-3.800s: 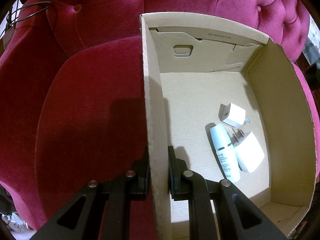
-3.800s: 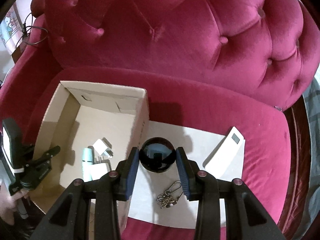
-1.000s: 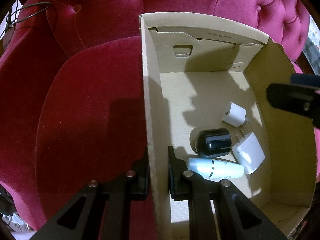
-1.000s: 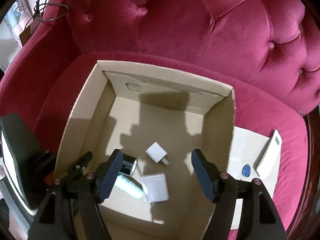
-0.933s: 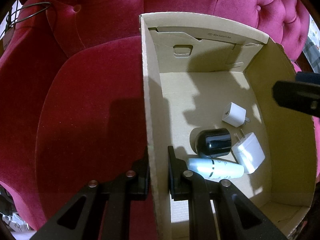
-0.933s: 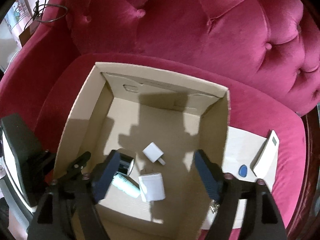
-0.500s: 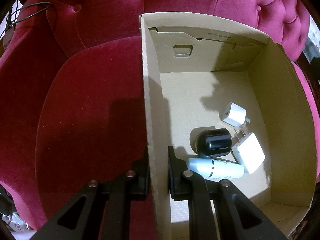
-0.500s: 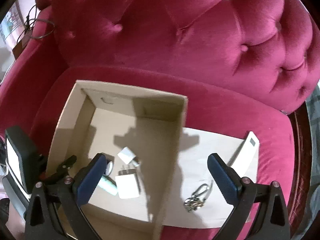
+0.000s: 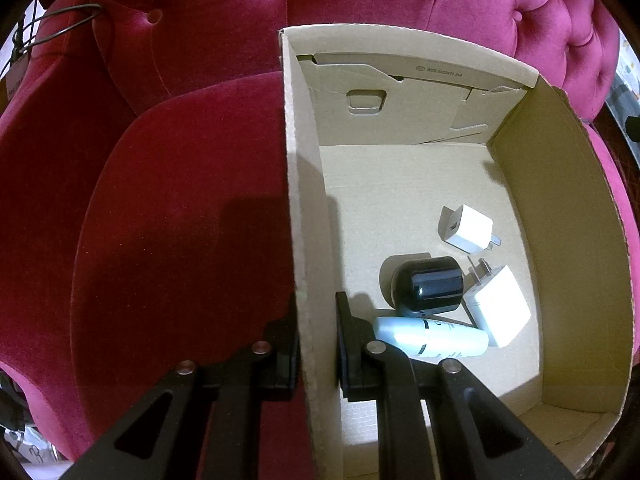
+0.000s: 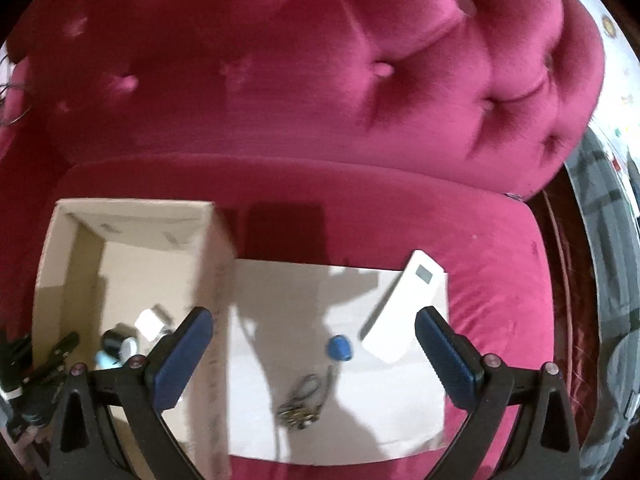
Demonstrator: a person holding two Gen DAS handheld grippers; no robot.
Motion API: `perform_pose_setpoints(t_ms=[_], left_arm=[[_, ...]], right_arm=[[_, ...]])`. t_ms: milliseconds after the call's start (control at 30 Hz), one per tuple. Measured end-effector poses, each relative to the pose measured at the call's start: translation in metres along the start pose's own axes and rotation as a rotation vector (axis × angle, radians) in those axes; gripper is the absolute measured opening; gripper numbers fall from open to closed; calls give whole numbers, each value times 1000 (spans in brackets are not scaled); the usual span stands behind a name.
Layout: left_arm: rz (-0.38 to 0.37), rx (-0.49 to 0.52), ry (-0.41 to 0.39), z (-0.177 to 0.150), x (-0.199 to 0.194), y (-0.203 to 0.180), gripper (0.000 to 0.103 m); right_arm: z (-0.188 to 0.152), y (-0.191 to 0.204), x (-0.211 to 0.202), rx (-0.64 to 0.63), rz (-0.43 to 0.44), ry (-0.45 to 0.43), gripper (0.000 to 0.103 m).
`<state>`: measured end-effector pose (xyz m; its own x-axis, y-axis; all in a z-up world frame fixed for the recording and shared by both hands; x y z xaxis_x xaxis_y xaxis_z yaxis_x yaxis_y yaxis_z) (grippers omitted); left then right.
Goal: Organize rigid objects
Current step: 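Move the right tool back to the paper toward the white remote, then grasp the white air-conditioner remote with the right tool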
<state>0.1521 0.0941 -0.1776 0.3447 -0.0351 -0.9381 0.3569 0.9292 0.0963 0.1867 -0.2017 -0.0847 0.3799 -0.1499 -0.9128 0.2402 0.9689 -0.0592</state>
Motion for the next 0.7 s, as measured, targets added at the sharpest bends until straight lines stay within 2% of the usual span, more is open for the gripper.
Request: perform_pose_setpoints(t_ms=[333,700], left_arm=[[9,7,4,1,-1,-3,15],[10,8,6,2,0,-5,15]], right_arm=[[7,-56,53,130,-65,73,103],[7,-93,114,246,-71,148,103]])
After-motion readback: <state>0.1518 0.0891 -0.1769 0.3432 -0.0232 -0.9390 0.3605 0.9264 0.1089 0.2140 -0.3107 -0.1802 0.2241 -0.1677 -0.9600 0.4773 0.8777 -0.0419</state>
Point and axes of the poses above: each gripper's, at about its wrist camera, not at the fingertips, and x roughly the way its jaws point, y to its left, z to its top, the point moved 2 cm from there along x, roughly the way its jaws point, and after that the axes turned 11 degrees about x, right-handed, at the moved point
